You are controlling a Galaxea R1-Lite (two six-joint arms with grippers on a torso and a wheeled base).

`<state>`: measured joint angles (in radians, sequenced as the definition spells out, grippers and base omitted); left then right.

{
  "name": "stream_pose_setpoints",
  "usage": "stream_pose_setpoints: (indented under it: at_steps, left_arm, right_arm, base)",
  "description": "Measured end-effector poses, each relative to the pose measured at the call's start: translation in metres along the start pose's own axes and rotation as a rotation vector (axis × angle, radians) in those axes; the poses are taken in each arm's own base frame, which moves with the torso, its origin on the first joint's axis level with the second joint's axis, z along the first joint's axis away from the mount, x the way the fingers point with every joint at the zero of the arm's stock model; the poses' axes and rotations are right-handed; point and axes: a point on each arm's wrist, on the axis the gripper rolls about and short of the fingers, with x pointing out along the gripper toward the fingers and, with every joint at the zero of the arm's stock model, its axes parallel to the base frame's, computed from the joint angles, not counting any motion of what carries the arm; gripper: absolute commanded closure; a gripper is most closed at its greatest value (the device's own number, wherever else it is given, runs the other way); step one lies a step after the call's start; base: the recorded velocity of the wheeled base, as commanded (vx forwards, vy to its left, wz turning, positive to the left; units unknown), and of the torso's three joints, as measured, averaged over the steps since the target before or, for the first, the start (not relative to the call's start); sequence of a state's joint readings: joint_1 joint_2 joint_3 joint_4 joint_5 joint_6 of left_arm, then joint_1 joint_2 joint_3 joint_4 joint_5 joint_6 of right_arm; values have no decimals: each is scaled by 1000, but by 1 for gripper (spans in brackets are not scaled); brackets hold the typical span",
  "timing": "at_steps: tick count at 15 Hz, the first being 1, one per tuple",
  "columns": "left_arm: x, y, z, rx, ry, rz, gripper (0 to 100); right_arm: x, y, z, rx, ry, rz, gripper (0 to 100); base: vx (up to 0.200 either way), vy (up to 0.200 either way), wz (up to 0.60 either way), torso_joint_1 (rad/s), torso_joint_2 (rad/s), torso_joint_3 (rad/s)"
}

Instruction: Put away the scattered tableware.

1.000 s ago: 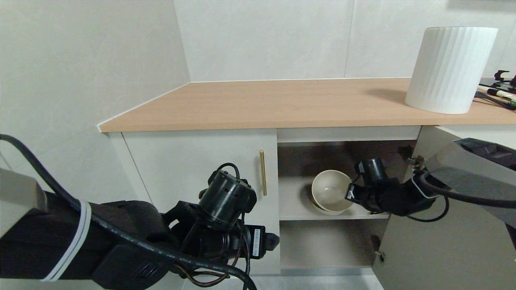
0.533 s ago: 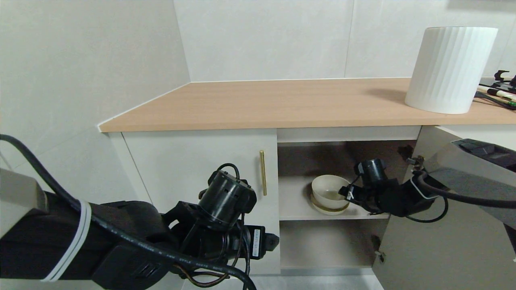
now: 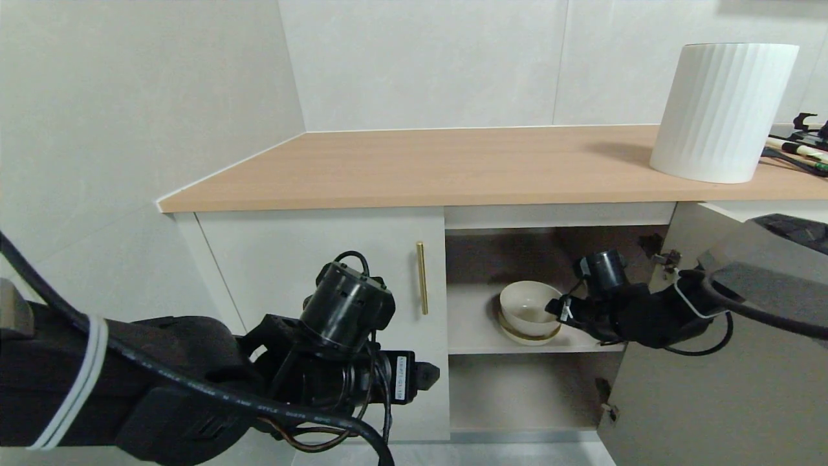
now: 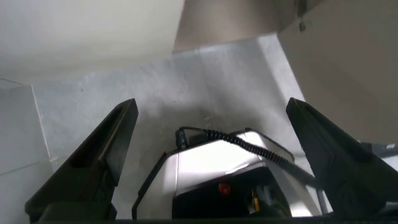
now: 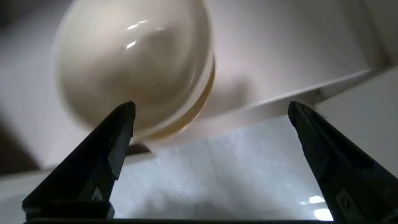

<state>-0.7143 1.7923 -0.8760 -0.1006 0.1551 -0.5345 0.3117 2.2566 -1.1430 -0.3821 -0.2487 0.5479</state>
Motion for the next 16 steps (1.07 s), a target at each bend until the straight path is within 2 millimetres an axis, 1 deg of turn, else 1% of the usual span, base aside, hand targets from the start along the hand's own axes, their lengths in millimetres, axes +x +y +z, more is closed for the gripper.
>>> stream_pose_setpoints:
  at_steps: [2,4,5,7,9,10,12,13,15,16]
  left_arm:
    - [-18,12,7,-30,-46,2,0]
    - [-45,28,11,-66,-109,4,0]
    - [-57,33,10,-77,-134,1,0]
    - [-79,45,0,-91,-165,-2,0]
    - [-89,55,-6,-111,-184,9,0]
    - [-92,59,-8,-123,-192,22,0]
    - [-98,64,-10,-134,-204,16,0]
    - [-100,66,-11,-137,-202,7,0]
    - [-100,66,-12,-136,-198,4,0]
    - [-100,67,-12,-137,-196,5,0]
  right_arm:
    - [-31,5,2,-49,22,19,0]
    - [-72,10,5,-89,54,37,0]
    - [-92,11,7,-102,67,47,0]
    - [-140,9,8,-128,86,93,0]
    - [-182,2,3,-151,94,143,0]
    - [-203,-5,-3,-164,97,168,0]
    - [-234,-20,-16,-193,115,196,0]
    - [-245,-27,-23,-205,127,202,0]
    - [-256,-30,-29,-219,123,229,0]
    - [-259,-30,-30,-221,119,240,0]
  base:
    - [0,0,0,0,0,0]
    - [0,0,0,0,0,0]
    - [0,0,0,0,0,0]
    - [0,0,0,0,0,0]
    - [0,0,0,0,0,0]
    - [0,0,0,0,0,0]
    - [0,0,0,0,0,0]
    - [0,0,0,0,0,0]
    - [0,0,0,0,0,0]
    - [-200,0,0,-2,7,7]
